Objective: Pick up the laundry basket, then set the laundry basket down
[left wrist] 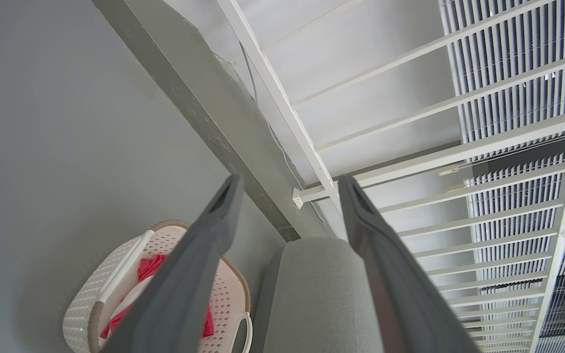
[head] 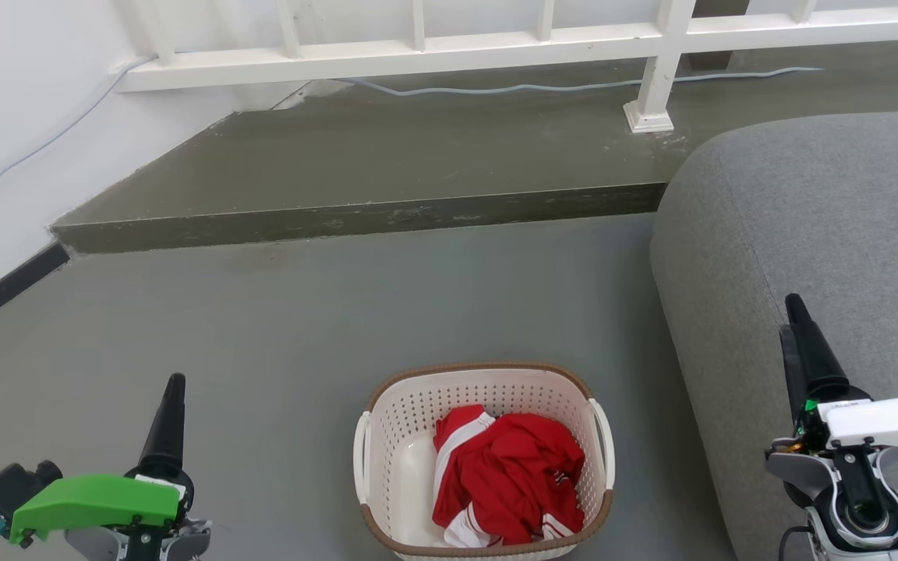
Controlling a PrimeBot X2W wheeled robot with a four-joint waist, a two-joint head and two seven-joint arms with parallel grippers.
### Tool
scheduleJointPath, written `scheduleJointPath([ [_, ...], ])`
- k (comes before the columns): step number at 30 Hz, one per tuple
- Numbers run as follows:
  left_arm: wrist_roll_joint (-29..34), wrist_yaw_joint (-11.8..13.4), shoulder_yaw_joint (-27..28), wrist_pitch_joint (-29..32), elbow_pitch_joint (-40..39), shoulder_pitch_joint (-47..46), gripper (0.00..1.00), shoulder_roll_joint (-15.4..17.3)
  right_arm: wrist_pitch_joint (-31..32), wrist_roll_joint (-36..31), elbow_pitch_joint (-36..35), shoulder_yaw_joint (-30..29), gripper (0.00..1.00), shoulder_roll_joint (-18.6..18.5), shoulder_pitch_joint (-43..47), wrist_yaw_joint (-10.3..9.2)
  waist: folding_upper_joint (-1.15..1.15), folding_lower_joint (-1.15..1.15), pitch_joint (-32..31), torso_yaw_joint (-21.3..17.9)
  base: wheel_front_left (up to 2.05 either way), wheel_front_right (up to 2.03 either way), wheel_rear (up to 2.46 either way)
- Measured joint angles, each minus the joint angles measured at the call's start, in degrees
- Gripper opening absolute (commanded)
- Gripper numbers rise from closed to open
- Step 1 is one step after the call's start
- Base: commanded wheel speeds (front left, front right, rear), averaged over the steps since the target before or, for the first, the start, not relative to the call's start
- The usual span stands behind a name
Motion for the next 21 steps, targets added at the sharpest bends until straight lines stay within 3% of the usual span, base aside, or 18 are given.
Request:
scheduleJointPath([
  [9,10.67,0.0,-0.54,-1.52,-2.01,-0.51,1.0,0.65,-1.81,-5.88,-0.41,2.99,1.0,-1.72,-0.73,0.0,0.0,0.0,0.06,-0.12,0.0,0.0,0.0],
  [21,24.3,0.24,-2.81,-3.96,-3.66,-0.53,1.0,0.75,-4.25,-19.97,0.81,6.48,1.0,-5.19,-1.2,-0.01,0.0,0.0,0.12,-0.36,0.0,0.0,0.0],
])
